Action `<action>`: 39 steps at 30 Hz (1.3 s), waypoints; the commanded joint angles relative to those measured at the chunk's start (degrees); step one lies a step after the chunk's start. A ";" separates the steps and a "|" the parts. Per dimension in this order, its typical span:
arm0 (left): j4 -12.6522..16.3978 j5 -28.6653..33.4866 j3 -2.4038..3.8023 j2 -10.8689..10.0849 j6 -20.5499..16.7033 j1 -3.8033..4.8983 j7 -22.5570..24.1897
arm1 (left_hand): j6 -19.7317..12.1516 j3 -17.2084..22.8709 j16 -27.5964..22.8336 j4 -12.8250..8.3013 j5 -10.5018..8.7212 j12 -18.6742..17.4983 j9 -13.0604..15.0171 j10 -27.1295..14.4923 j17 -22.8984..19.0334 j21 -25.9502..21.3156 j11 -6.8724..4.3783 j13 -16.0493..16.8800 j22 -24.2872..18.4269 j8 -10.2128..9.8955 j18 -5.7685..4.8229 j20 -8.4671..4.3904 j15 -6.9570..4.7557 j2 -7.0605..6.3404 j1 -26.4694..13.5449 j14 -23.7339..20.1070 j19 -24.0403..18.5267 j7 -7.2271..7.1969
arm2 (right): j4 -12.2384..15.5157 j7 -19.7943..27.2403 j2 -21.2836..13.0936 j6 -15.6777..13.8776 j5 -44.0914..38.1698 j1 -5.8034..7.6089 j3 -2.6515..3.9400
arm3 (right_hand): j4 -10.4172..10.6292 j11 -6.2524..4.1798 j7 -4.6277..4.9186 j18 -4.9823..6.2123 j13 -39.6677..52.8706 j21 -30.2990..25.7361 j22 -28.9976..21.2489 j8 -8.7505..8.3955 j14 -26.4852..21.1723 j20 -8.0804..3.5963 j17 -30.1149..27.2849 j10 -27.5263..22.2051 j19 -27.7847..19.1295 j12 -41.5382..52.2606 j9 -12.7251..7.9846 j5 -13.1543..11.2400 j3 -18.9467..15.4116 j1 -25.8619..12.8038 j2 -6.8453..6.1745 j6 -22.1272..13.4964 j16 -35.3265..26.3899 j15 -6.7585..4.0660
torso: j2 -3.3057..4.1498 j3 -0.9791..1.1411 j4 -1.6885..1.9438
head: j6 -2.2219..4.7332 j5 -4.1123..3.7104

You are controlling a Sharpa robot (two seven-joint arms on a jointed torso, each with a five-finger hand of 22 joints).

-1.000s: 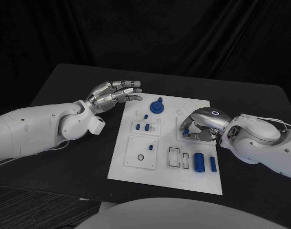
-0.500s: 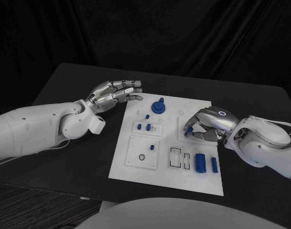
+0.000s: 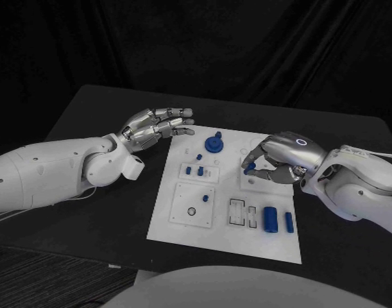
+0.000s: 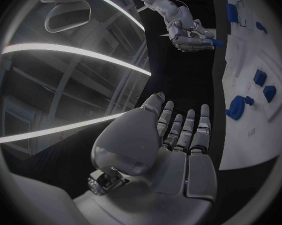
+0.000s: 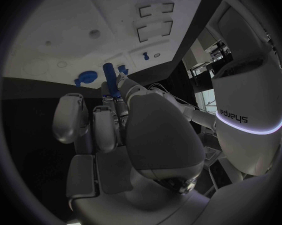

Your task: Assemble the parts on the task board

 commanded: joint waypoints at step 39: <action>-0.40 0.47 0.05 1.36 1.47 -0.19 0.80 | -0.04 1.12 0.24 -0.34 0.59 0.09 -0.14 0.08 -0.10 0.33 0.21 0.05 -0.14 0.17 -1.19 0.10 0.37 0.27 -0.44 -0.30 0.37 0.30 | -5.29 0.59 19.90 5.95 -7.75 -7.85 0.02 | -1.11 -2.36 0.11 -0.90 0.20 -0.27 9.23 -1.73 0.22 -0.41 -0.12 3.38 -0.28 -0.98 -0.21 1.74 0.48 0.51 -0.73 -1.44 -0.27 -0.18 | 0.21 0.03 -0.09 | -0.01 1.15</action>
